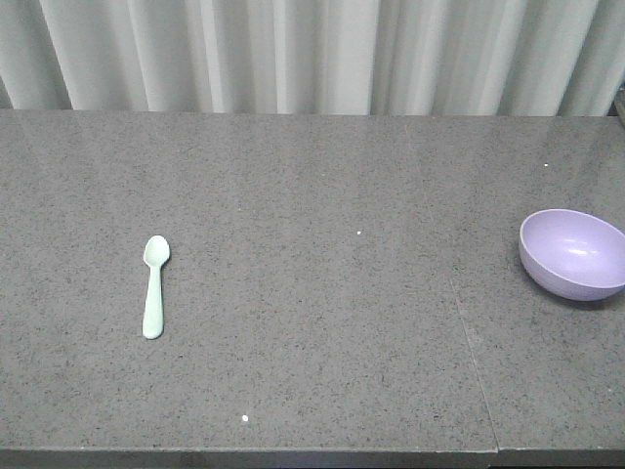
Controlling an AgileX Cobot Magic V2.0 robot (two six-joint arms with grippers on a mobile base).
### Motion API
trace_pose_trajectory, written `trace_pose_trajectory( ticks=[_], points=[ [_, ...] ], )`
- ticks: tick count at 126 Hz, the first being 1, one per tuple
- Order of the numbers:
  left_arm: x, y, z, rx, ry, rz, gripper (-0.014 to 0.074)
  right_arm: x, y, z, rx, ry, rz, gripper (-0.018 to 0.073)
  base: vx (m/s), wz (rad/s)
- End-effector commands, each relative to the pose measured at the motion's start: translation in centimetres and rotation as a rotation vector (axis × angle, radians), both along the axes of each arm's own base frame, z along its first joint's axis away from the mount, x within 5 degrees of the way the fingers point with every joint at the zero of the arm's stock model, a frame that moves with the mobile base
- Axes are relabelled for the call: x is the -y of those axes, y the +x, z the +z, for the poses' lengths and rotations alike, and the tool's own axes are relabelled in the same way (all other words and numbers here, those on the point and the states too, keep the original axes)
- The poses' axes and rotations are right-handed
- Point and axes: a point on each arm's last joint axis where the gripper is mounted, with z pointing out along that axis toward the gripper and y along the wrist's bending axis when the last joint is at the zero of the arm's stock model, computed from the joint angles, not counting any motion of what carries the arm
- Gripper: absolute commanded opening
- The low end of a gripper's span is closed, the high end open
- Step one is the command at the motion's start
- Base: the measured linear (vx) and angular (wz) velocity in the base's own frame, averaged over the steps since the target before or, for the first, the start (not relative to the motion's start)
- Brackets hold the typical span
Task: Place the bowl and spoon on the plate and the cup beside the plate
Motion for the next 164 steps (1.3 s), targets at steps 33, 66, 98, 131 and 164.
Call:
trace_pose_trajectory(
  ticks=[33,66,98,131,164],
  points=[
    [0.2,1.4,6.5,0.147,0.026,-0.028,-0.0006,0.0,3.0,8.0,0.035,-0.071,-0.011,-0.0001,0.00,0.00],
    [0.0,8.1,12.7,0.018,0.008,-0.028,-0.0006,0.1,8.5,12.0,-0.149,-0.061,-0.015,-0.0001,0.00,0.00],
    [0.6,12.9,13.5,-0.049,-0.065,-0.071,-0.0006,0.0,10.9,11.6,-0.173,-0.064,-0.008,-0.0001,0.00,0.00],
    [0.8,14.7,12.8,-0.032,-0.119,-0.088,-0.0006,0.1,12.0,12.8,-0.075,0.051,-0.014,0.0006,0.00,0.00],
    [0.5,15.4,16.2,-0.160,-0.113,-0.042,0.0013,0.1,14.4,13.7,-0.281,0.061,-0.014,0.0089,0.00,0.00]
  ],
)
